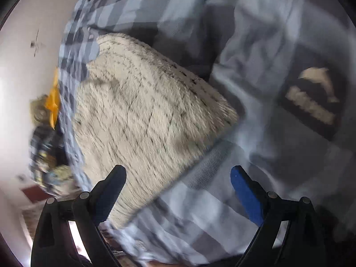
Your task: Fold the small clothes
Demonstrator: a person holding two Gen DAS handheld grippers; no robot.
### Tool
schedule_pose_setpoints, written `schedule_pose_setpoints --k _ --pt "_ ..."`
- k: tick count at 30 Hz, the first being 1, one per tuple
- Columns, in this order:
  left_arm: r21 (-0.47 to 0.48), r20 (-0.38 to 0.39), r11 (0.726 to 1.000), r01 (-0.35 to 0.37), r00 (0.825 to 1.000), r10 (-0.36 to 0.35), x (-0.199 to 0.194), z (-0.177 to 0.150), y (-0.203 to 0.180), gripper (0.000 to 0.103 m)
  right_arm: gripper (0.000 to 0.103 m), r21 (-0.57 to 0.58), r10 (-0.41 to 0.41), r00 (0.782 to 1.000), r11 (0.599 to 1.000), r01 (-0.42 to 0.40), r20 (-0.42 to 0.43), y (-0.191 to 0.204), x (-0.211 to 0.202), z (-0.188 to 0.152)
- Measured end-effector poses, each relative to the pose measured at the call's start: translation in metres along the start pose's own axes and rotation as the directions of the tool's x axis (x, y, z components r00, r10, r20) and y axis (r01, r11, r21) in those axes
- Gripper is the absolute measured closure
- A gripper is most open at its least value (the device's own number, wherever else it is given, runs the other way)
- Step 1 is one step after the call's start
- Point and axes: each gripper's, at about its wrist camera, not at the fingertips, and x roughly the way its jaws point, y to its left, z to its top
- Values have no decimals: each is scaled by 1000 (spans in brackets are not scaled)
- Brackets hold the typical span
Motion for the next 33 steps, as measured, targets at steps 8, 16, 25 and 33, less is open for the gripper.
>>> schedule_pose_setpoints --k 8,16,25,33 --pt "85 2 988 -129 992 130 11 -3 -5 0 20 -82 -20 993 996 30 117 45 12 20" --pt "188 38 965 -184 983 181 11 -11 -22 0 89 -127 -39 983 990 62 179 51 6 18" --pt "273 103 926 -260 965 241 2 -22 -27 0 93 -155 48 965 988 -8 260 45 -24 4" --pt "280 134 923 -264 963 234 -8 -19 -34 0 94 -139 19 930 990 35 367 33 -62 -10"
